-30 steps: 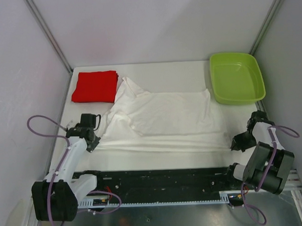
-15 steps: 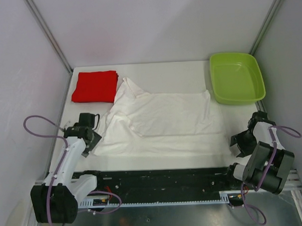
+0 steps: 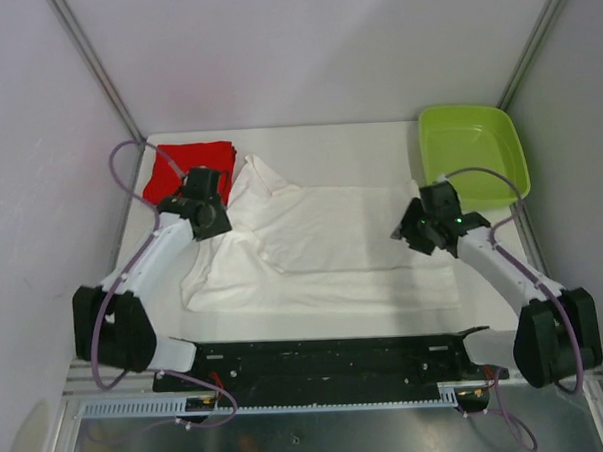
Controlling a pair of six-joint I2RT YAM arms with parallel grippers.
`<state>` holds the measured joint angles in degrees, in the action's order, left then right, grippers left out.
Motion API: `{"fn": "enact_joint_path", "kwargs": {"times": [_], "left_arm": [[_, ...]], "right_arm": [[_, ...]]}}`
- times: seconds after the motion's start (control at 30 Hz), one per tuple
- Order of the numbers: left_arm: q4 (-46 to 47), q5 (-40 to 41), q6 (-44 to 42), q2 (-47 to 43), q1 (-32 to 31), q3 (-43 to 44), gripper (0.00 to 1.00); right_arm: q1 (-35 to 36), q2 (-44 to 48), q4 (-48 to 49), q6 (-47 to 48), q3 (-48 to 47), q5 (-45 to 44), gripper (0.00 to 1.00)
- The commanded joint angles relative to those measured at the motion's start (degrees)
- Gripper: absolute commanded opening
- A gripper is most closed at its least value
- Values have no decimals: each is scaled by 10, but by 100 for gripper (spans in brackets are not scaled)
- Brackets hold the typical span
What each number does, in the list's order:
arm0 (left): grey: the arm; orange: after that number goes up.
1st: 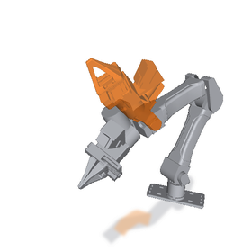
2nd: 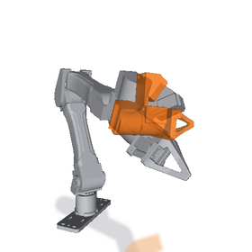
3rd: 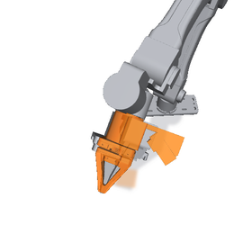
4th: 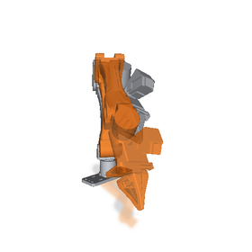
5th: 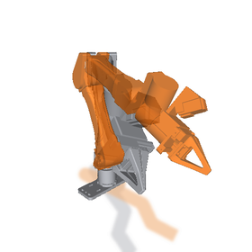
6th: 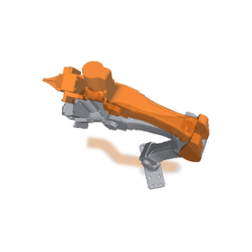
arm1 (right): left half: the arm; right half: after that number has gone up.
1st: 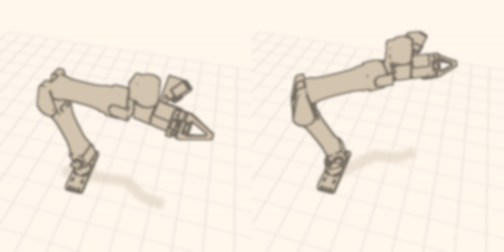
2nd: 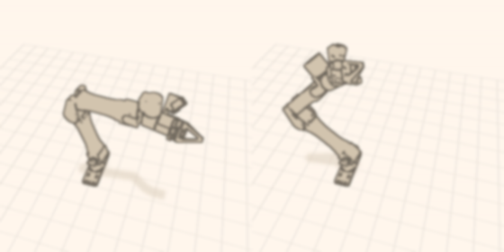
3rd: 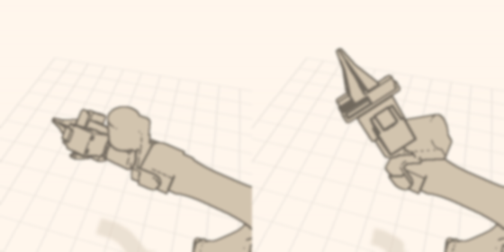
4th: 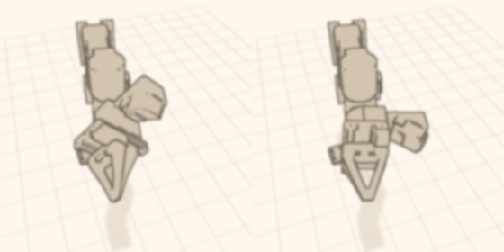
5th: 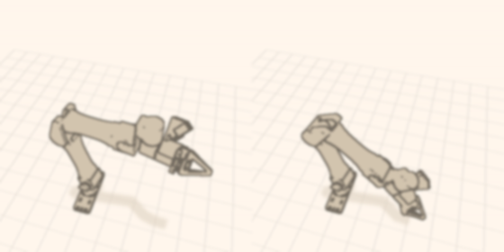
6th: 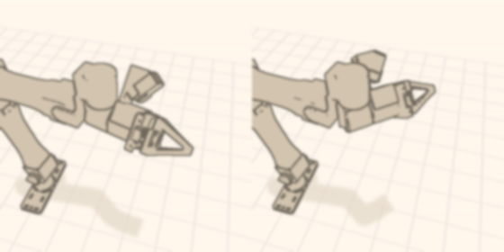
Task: Fold and stack the t-shirts
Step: Fold the flattened tshirt in 1/3 of the way
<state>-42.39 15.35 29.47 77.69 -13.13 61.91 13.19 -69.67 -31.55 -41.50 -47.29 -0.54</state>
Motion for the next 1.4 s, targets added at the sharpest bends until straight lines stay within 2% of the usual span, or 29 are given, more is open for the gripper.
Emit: {"fn": "enact_joint_path", "kwargs": {"times": [0.0, 0.27, 0.57, 1.07, 1.37], "left_arm": [[53, -53, -106, 62, -26, 42, 48], [77, -53, -150, 133, -28, 72, 49], [84, -38, -137, 189, -28, 90, 43], [100, -10, -119, 228, -28, 113, 31], [101, -18, -119, 250, -28, 123, 23]], "right_arm": [[94, -83, 145, 14, -48, 24, 56], [232, -274, 253, 23, -165, 37, 52], [305, -422, 281, 17, -294, 51, 50], [362, -524, 225, 27, -421, 40, 49], [373, -554, 201, 33, -453, 40, 48]]}}
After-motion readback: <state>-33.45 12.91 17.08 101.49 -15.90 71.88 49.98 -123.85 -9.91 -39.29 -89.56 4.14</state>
